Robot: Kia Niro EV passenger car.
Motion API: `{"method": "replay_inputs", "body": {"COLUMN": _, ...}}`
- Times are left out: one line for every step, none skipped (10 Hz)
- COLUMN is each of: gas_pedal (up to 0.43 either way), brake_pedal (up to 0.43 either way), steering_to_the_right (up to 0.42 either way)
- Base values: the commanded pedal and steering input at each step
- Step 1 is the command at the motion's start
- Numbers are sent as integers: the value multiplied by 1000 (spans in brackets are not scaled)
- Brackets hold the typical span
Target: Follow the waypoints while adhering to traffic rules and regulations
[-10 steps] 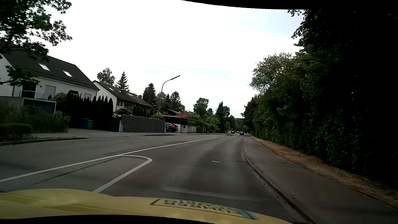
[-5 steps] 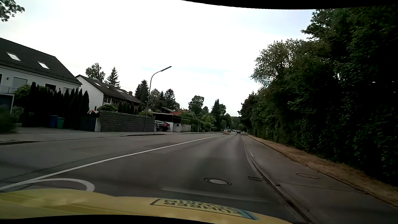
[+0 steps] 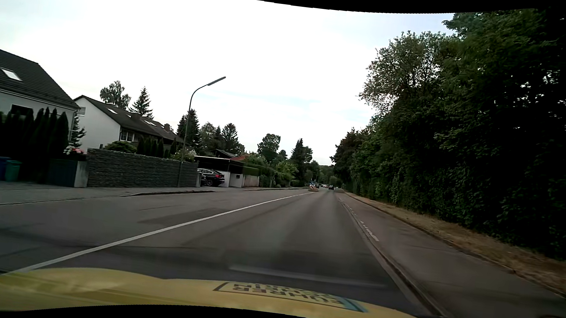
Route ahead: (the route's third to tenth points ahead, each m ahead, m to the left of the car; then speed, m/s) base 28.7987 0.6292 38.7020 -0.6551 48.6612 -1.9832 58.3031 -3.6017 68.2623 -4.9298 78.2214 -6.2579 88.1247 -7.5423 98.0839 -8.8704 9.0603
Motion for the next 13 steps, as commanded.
{"method": "replay_inputs", "body": {"gas_pedal": 130, "brake_pedal": 0, "steering_to_the_right": 54}}
{"method": "replay_inputs", "body": {"gas_pedal": 130, "brake_pedal": 0, "steering_to_the_right": 54}}
{"method": "replay_inputs", "body": {"gas_pedal": 130, "brake_pedal": 0, "steering_to_the_right": 54}}
{"method": "replay_inputs", "body": {"gas_pedal": 130, "brake_pedal": 0, "steering_to_the_right": 53}}
{"method": "replay_inputs", "body": {"gas_pedal": 98, "brake_pedal": 0, "steering_to_the_right": 47}}
{"method": "replay_inputs", "body": {"gas_pedal": 98, "brake_pedal": 0, "steering_to_the_right": 40}}
{"method": "replay_inputs", "body": {"gas_pedal": 98, "brake_pedal": 0, "steering_to_the_right": 39}}
{"method": "replay_inputs", "body": {"gas_pedal": 98, "brake_pedal": 0, "steering_to_the_right": 36}}
{"method": "replay_inputs", "body": {"gas_pedal": 98, "brake_pedal": 0, "steering_to_the_right": 33}}
{"method": "replay_inputs", "body": {"gas_pedal": 98, "brake_pedal": 0, "steering_to_the_right": 28}}
{"method": "replay_inputs", "body": {"gas_pedal": 98, "brake_pedal": 0, "steering_to_the_right": 25}}
{"method": "replay_inputs", "body": {"gas_pedal": 98, "brake_pedal": 0, "steering_to_the_right": 21}}
{"method": "replay_inputs", "body": {"gas_pedal": 98, "brake_pedal": 0, "steering_to_the_right": 16}}
